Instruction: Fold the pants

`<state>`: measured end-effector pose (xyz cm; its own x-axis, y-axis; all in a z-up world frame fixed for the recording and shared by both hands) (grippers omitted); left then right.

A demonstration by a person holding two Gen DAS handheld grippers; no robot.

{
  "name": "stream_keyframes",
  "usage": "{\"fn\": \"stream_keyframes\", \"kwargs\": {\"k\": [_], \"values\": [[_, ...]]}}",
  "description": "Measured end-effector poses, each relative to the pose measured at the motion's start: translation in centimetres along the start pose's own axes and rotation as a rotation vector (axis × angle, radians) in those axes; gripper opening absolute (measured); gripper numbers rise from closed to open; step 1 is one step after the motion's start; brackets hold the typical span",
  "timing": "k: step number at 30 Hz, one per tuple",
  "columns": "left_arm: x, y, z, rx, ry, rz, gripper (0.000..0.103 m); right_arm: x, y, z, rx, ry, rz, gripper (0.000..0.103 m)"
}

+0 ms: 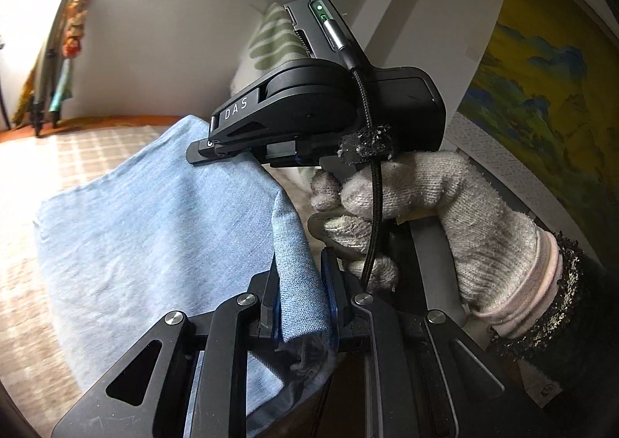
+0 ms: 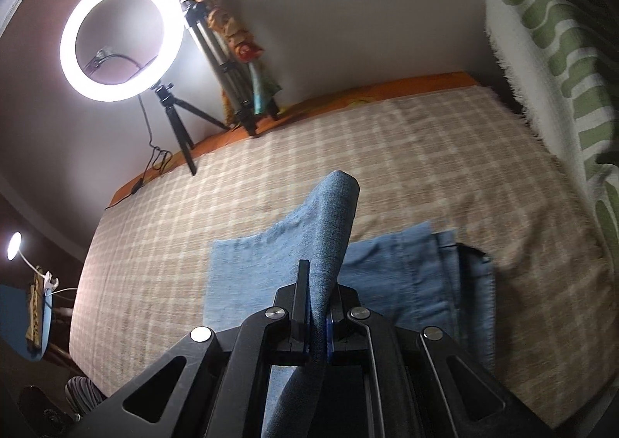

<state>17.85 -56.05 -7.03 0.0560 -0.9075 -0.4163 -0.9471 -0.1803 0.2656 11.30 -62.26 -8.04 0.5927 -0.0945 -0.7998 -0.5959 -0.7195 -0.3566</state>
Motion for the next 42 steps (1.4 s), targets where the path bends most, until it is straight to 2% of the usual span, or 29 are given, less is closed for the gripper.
{"fn": "stream_keyframes", "kwargs": {"k": [6, 20, 24, 26, 31, 32, 33, 35, 39, 42], "values": [[2.7, 0.4, -0.4, 0.016, -0.031, 0.028, 0.015, -0.4, 3.4, -1.0, 0.015, 0.014, 0.041, 0.002], [7.3, 0.1, 0.4, -0.002, -0.098, 0.073, 0.015, 1.9, 8.5, -1.1, 0.016, -0.034, 0.103, 0.002], [8.2, -0.1, 1.4, -0.023, -0.169, 0.106, 0.022, 3.4, 9.7, -0.6, 0.009, -0.061, 0.118, 0.002], [7.9, 0.3, 1.8, 0.003, -0.190, 0.110, 0.025, 3.9, 10.1, -0.3, 0.006, -0.069, 0.120, 0.003], [5.9, 0.8, 2.4, 0.029, -0.210, 0.123, 0.033, 3.7, 11.1, -0.5, -0.022, -0.044, 0.162, 0.015], [5.5, 0.9, 2.4, 0.036, -0.208, 0.121, 0.037, 3.4, 11.4, -0.6, -0.016, -0.037, 0.169, 0.018], [5.0, 1.0, 2.3, 0.044, -0.208, 0.117, 0.037, 3.2, 11.5, -0.6, -0.019, -0.028, 0.186, 0.026], [3.7, 0.8, 2.4, 0.061, -0.214, 0.108, 0.037, 2.3, 11.9, -0.6, -0.048, 0.000, 0.255, 0.035], [1.4, -0.3, 2.6, 0.060, -0.224, 0.069, 0.037, -0.5, 11.8, -0.2, -0.047, 0.057, 0.254, 0.036], [-0.2, -1.4, 2.5, 0.069, -0.221, 0.011, 0.037, -2.6, 10.3, 1.2, -0.065, 0.085, 0.200, 0.036]]}}
Point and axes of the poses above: each gripper's, at about its wrist camera, not at the fingertips, and x roughly the way its jaws point, y to its right, z to its underside, the point moved 7 cm from there along x, roughly the way its jaws point, and after that the axes turned 13 degrees about x, right-handed, at the moved point
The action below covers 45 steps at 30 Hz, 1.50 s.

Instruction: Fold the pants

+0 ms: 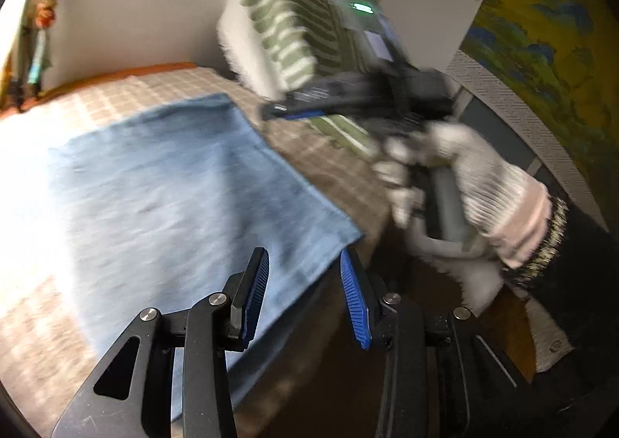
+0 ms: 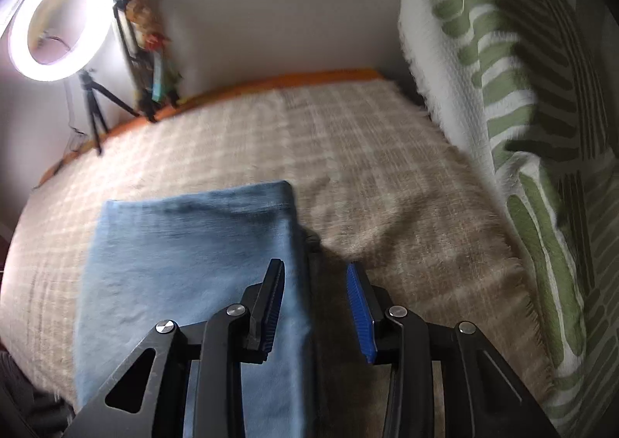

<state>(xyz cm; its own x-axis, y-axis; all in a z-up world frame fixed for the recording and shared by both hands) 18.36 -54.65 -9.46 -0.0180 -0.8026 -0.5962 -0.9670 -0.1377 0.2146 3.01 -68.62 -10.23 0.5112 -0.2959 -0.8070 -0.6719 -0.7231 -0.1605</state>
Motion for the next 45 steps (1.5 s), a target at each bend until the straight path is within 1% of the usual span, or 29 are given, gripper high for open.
{"fn": "stream_keyframes", "kwargs": {"k": [2, 4, 5, 6, 8, 10, 11, 12, 15, 20, 23, 26, 29, 32, 36, 40, 42, 45], "values": [[-1.5, -1.0, 0.2, -0.001, 0.009, -0.049, 0.037, -1.0, -0.6, 0.9, -0.004, 0.011, -0.028, 0.039], [-2.9, -1.8, 0.1, 0.002, 0.020, -0.097, 0.050, -1.7, -1.2, 2.1, 0.004, 0.007, -0.067, 0.047], [-3.6, -2.2, 0.2, 0.004, 0.025, -0.126, 0.060, -1.9, -1.4, 2.6, 0.009, 0.007, -0.077, 0.054], [-4.3, -2.8, 0.4, 0.002, 0.026, -0.149, 0.063, -2.0, -1.6, 3.0, 0.014, 0.005, -0.088, 0.060], [-5.1, -3.7, 1.2, -0.005, 0.026, -0.181, 0.063, -1.9, -1.8, 3.7, 0.023, -0.008, -0.113, 0.061], [-5.4, -4.5, 1.4, -0.020, 0.021, -0.211, 0.066, -1.8, -1.9, 4.3, 0.027, -0.024, -0.125, 0.065], [-5.6, -4.8, 1.4, -0.032, 0.020, -0.222, 0.069, -1.7, -2.0, 4.5, 0.025, -0.028, -0.129, 0.073], [-5.8, -5.2, 1.5, -0.044, 0.022, -0.234, 0.070, -1.7, -2.0, 4.7, 0.021, -0.022, -0.127, 0.079], [-6.1, -6.4, 1.9, -0.080, 0.021, -0.253, 0.070, -1.6, -2.0, 4.7, 0.007, -0.019, -0.116, 0.083], [-5.8, -7.4, 2.1, -0.107, 0.013, -0.265, 0.070, -0.5, -1.5, 4.4, 0.002, -0.050, -0.115, 0.085], [-5.6, -7.6, 2.3, -0.117, 0.011, -0.257, 0.070, 0.3, -0.9, 3.9, 0.025, -0.068, -0.135, 0.086], [-5.0, -8.2, 2.6, -0.164, 0.007, -0.228, 0.070, 1.2, -0.2, 3.4, 0.048, -0.088, -0.148, 0.087], [-4.4, -9.4, 3.2, -0.261, 0.012, -0.174, 0.070, 2.5, 0.8, 3.1, 0.072, -0.113, -0.146, 0.087], [-3.8, -10.6, 3.9, -0.344, 0.017, -0.130, 0.070, 3.8, 1.8, 3.0, 0.124, -0.159, -0.196, 0.087], [-2.5, -12.1, 5.0, -0.455, 0.007, -0.075, 0.070, 5.1, 2.9, 2.9, 0.168, -0.174, -0.222, 0.087], [-1.6, -13.3, 6.0, -0.555, 0.011, -0.043, 0.070, 6.2, 3.4, 3.1, 0.210, -0.203, -0.291, 0.087], [-1.1, -13.5, 6.4, -0.587, 0.009, -0.021, 0.071, 6.6, 3.3, 3.4, 0.221, -0.218, -0.312, 0.087], [-0.3, -13.4, 6.6, -0.588, 0.002, 0.000, 0.070, 6.8, 3.0, 3.5, 0.209, -0.212, -0.346, 0.090]]}}
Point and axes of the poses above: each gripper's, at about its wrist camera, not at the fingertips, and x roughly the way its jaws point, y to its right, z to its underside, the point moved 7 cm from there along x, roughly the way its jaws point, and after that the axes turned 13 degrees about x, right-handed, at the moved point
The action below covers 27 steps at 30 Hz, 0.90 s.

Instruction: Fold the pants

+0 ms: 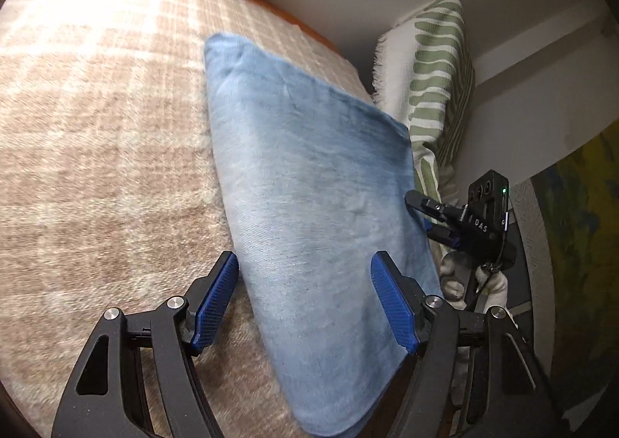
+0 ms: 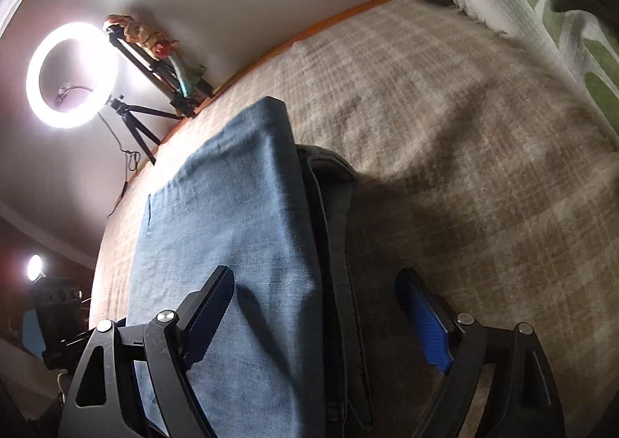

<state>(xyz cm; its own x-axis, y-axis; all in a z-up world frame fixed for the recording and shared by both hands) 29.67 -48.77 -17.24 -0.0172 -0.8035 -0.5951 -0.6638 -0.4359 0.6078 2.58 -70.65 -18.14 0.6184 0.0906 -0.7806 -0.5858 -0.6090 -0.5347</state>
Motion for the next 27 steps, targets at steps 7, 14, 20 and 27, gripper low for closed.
{"fn": "stream_keyframes", "kwargs": {"k": [7, 14, 20, 27], "values": [[1.2, 0.6, -0.6, 0.020, 0.004, 0.020, 0.069, 0.2, -0.4, 0.7, 0.021, -0.047, -0.128, 0.088], [2.4, 1.3, -1.7, 0.078, -0.002, 0.001, 0.068, 1.2, -2.1, 1.6, -0.073, -0.061, -0.098, 0.076], [3.4, 1.1, -2.4, 0.085, -0.003, -0.024, 0.046, 1.6, -2.5, 1.9, -0.091, -0.052, -0.049, 0.055], [3.6, 0.7, -2.5, 0.123, -0.005, -0.041, 0.043, 1.3, -2.2, 2.0, -0.082, -0.046, -0.049, 0.061]]}}
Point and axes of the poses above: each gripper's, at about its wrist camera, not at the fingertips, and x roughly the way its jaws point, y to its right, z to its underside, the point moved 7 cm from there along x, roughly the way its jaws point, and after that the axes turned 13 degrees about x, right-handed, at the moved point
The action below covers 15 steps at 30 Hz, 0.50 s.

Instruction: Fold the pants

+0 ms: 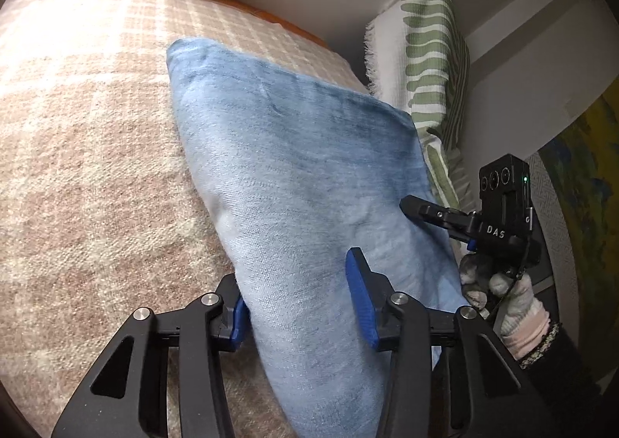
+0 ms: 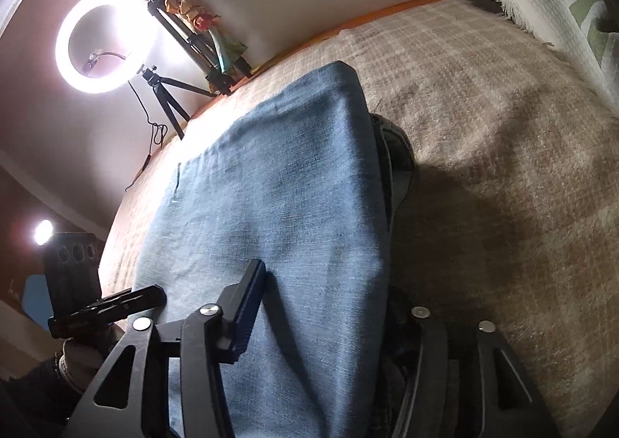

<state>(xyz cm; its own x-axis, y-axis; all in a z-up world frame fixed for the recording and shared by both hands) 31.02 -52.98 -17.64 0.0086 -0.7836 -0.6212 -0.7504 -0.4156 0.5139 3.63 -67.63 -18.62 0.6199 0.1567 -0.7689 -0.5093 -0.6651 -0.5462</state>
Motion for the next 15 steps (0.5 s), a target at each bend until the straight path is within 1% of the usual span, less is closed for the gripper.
{"fn": "stream_keyframes", "kwargs": {"k": [1, 3, 5, 7, 9, 11, 12, 15], "values": [[0.1, -0.1, 0.0, -0.002, 0.001, 0.002, 0.043, 0.1, -0.2, -0.1, 0.001, -0.005, 0.005, 0.062], [0.0, -0.1, 0.0, -0.003, 0.000, 0.001, 0.043, 0.3, -0.5, -0.1, -0.014, -0.003, 0.049, 0.062], [0.2, 0.1, -0.1, 0.028, -0.004, -0.014, 0.042, 0.4, -0.9, -0.1, -0.026, 0.003, 0.096, 0.061], [0.3, 0.3, -0.3, 0.060, -0.004, -0.025, 0.038, 0.2, -1.2, -0.1, -0.039, 0.015, 0.128, 0.053], [0.3, 0.6, -0.5, 0.085, 0.001, -0.029, 0.030, -0.3, -1.7, -0.1, -0.057, 0.034, 0.161, 0.032], [0.0, 0.9, -0.9, 0.108, 0.006, -0.032, 0.025, -0.9, -2.5, -0.1, -0.081, 0.053, 0.195, 0.026], [-0.1, 0.9, -0.9, 0.117, 0.008, -0.031, 0.022, -1.1, -3.0, 0.0, -0.099, 0.062, 0.216, 0.024], [-0.6, 1.2, -1.1, 0.143, 0.014, -0.032, 0.020, -1.8, -4.3, 0.0, -0.148, 0.093, 0.258, 0.022]]}}
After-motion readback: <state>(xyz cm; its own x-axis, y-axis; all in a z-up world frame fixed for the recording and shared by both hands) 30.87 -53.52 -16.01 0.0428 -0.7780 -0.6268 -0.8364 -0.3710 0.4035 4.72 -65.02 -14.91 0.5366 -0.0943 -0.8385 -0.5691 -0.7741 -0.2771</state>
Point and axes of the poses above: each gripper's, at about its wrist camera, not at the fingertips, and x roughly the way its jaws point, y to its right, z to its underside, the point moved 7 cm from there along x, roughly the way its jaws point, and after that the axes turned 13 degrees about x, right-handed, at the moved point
